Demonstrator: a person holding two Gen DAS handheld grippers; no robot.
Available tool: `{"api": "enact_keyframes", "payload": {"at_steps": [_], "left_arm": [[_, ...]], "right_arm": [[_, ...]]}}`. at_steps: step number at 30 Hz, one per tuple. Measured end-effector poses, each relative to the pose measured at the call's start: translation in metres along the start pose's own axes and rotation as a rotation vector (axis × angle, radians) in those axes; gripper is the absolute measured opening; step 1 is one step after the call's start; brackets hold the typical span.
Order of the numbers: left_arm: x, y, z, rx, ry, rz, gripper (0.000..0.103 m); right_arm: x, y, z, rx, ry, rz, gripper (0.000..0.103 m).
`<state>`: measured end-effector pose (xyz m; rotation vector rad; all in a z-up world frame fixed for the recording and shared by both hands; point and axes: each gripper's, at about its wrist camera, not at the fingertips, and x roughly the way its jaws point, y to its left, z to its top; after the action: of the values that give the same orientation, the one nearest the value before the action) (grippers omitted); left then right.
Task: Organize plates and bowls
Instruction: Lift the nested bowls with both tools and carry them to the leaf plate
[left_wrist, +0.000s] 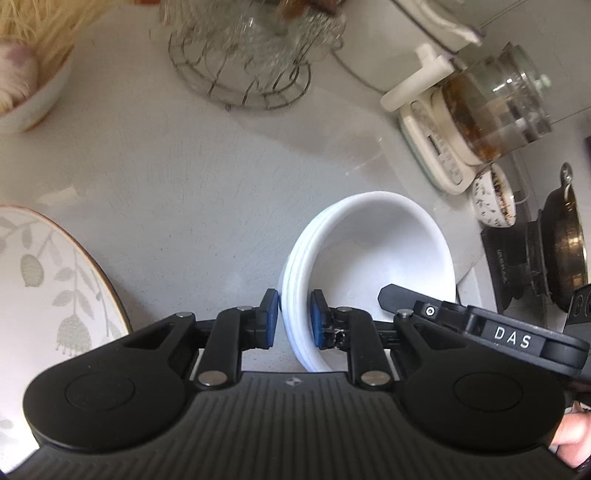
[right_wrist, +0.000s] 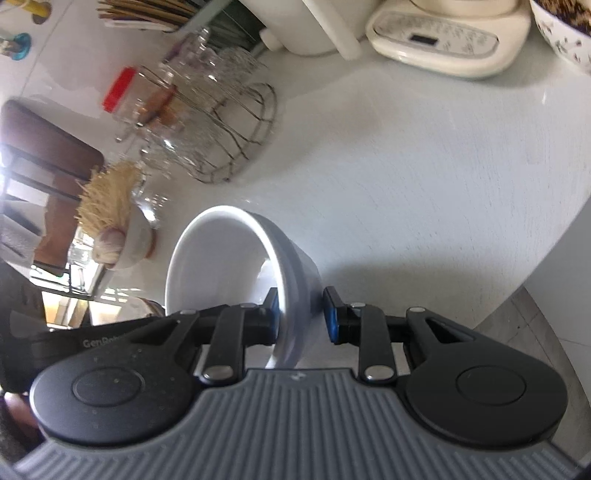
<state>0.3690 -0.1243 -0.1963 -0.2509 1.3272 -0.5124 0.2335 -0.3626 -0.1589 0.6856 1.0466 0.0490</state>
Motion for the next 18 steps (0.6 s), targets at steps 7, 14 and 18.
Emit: {"api": "enact_keyframes", "payload": {"at_steps": [7,14,18], "left_arm": [[-0.039,-0.004,0.0,0.021,-0.066,0.011,0.022],[-0.072,0.007,-0.005,-0.009,-0.127,0.024,0.022],[-0.088,0.018,-0.009,-0.038,-0.157,0.022,0.022]], "right_arm": [[-0.017,0.023,0.004,-0.057,-0.029,0.038,0.027],[-0.019,0.052,-0.001,-0.144,-0.02,0.057,0.027],[-0.018,0.068,-0.001,-0.19,-0.012,0.066,0.027]]}}
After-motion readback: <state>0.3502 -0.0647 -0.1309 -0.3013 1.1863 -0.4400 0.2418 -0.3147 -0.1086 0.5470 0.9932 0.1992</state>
